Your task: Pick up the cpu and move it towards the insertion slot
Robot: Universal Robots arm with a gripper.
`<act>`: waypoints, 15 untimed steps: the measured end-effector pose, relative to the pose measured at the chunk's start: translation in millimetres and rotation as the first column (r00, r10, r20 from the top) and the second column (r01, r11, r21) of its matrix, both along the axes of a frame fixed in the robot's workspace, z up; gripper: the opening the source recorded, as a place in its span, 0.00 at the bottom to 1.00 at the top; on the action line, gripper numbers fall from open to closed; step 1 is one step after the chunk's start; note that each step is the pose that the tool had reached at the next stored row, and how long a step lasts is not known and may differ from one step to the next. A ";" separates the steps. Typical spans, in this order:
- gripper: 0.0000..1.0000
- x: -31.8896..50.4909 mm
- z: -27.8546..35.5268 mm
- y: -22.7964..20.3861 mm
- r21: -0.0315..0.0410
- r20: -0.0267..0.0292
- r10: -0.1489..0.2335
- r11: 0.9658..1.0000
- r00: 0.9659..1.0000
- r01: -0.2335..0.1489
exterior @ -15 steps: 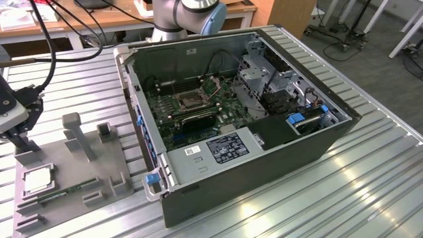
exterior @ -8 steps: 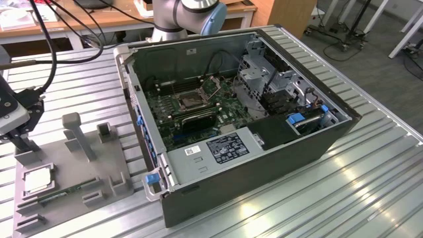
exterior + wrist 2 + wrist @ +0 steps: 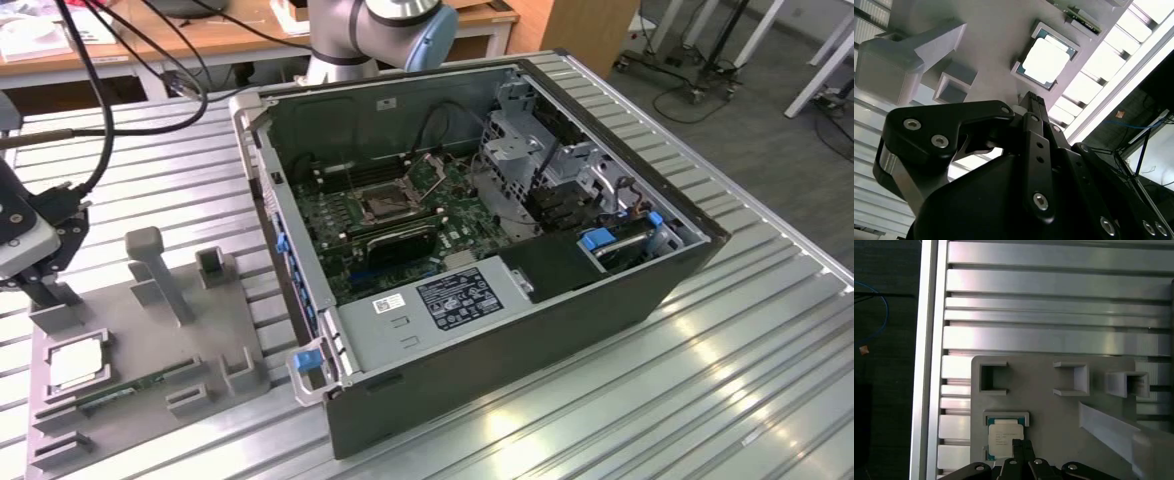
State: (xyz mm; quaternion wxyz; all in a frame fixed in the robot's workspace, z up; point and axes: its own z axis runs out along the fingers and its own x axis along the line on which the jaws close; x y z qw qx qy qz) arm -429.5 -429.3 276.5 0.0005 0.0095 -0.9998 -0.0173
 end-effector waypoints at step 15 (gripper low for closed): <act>0.11 -5.2 -7.3 0.0 0.000 0.000 0.000 1.000 1.000 0.000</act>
